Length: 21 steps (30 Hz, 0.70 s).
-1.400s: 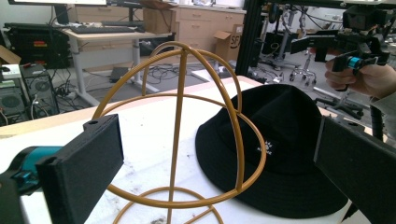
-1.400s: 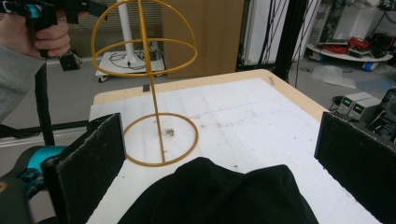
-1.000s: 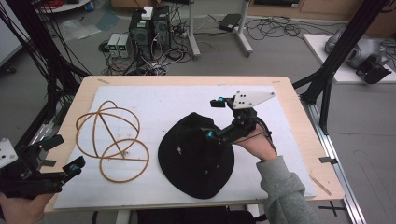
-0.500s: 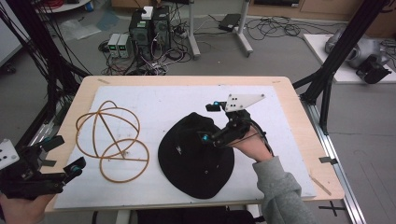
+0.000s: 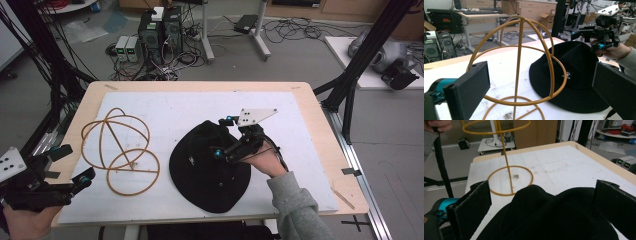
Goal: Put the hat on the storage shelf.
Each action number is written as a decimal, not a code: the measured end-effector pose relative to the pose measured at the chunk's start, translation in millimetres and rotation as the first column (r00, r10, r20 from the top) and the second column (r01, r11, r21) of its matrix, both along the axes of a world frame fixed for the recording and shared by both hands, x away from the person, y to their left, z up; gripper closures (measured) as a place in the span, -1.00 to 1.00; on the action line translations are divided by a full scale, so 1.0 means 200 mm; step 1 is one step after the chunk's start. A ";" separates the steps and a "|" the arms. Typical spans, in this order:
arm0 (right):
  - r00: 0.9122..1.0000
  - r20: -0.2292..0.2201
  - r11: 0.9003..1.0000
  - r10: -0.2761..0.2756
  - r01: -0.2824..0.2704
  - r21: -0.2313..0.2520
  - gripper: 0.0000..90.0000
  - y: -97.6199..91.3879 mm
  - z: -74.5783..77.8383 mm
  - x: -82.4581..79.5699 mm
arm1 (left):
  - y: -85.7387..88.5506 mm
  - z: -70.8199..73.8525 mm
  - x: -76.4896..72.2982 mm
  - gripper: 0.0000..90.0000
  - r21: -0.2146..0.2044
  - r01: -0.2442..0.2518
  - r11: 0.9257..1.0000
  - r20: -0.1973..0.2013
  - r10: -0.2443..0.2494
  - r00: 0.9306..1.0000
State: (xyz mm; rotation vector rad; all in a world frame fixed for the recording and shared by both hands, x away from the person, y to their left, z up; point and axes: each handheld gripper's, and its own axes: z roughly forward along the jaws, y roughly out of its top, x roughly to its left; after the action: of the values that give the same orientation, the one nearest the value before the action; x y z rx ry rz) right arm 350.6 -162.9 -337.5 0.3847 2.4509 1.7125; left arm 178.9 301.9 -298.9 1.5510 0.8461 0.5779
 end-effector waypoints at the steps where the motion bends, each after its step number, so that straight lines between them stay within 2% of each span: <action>1: 1.000 0.002 1.000 -0.002 0.002 -0.006 -0.97 0.00 0.00 0.00 | 0.00 0.00 0.00 -0.96 -0.001 0.001 1.000 0.000 -0.001 1.000; 5: 1.000 -0.012 1.000 -0.006 0.006 -0.024 -0.97 0.02 -0.02 0.01 | 0.00 0.00 0.00 -0.96 -0.001 0.000 1.000 0.002 0.000 1.000; 11: 1.000 -0.003 0.999 -0.023 0.023 -0.035 -0.97 0.02 -0.03 0.01 | 0.01 0.00 0.00 -0.96 -0.003 -0.002 1.000 0.002 0.002 1.000; 21: 0.999 0.005 0.998 -0.032 0.032 -0.057 -0.82 0.02 -0.03 0.01 | 0.00 0.00 0.00 -0.96 0.007 -0.007 1.000 -0.009 0.007 1.000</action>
State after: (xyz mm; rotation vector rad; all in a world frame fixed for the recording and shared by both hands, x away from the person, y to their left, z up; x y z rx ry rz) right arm 352.6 -158.6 -343.5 0.4112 2.4709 1.6248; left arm 179.5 302.4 -299.7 1.5583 0.8575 0.5798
